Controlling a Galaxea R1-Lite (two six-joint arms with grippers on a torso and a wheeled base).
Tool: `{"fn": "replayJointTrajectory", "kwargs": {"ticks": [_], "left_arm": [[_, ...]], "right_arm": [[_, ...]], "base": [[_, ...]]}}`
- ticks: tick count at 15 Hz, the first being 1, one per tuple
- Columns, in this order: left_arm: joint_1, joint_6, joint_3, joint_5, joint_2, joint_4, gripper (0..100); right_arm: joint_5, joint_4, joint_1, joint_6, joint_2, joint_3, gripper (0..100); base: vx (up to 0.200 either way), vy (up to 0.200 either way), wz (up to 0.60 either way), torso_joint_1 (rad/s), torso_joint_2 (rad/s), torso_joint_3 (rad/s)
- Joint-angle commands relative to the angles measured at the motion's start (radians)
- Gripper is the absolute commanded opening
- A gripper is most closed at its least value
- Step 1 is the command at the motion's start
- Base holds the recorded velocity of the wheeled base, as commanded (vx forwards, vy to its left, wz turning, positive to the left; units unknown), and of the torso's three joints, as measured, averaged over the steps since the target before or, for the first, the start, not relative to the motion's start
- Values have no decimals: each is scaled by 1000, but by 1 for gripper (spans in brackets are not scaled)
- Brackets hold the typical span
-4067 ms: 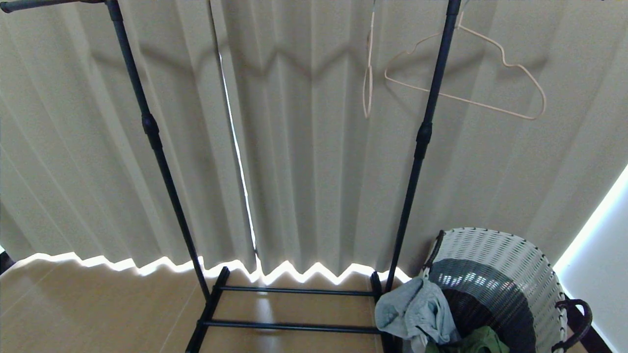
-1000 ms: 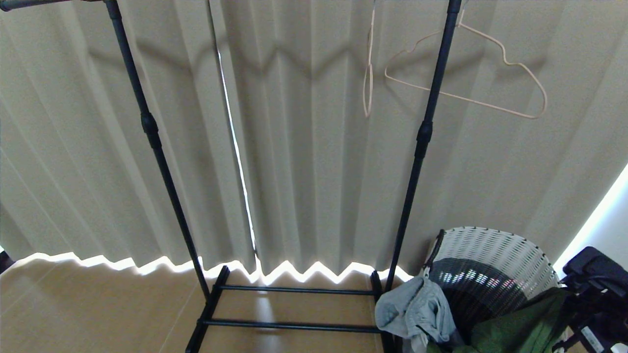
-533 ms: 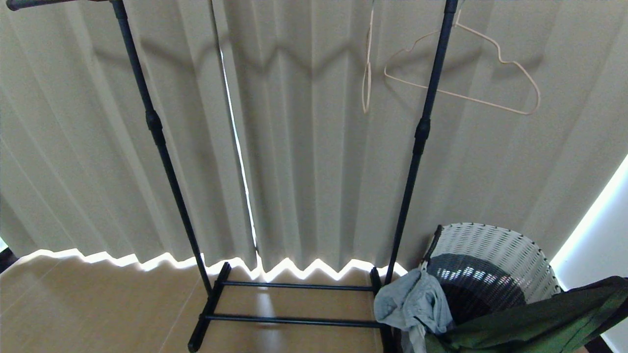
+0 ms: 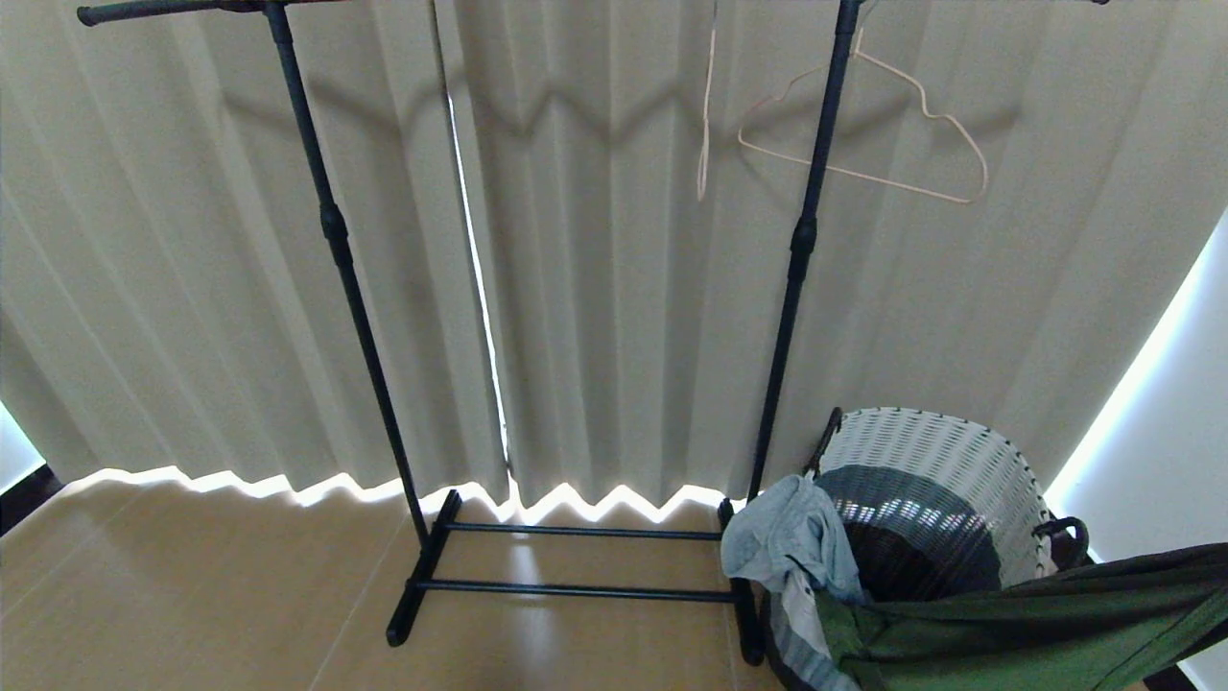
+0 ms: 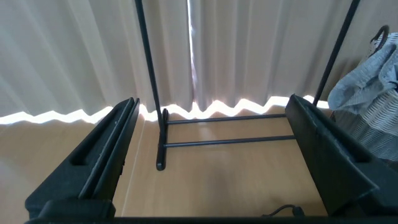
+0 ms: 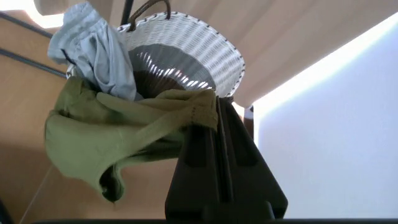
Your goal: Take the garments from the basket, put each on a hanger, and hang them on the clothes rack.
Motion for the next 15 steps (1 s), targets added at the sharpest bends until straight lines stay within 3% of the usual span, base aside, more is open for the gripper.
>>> {"fn": "replayJointTrajectory", "kwargs": {"ticks": [1,8,10,12,15], "left_arm": [[0,-1,0,0,0,0,100],[1,-4,2,3,0,0,100],[0,-4,0,3,0,0,100],[1,-7,2,3,0,0,100],[0,15,0,-3,1,0,100]], "right_arm": [[1,-1,10,0,-6,2,0],[-1,-1,113,0,-9,2,0],[1,-1,168,1,0,-1,0],[35,-17,271,30,51,-24,0],[42,-15,415,141,112,-101,0]], "base": [[0,200,0,2,2,-2],[0,200,0,2,4,2],[0,0,0,0,0,0],[0,0,0,0,0,0],[0,0,0,0,0,0]]}}
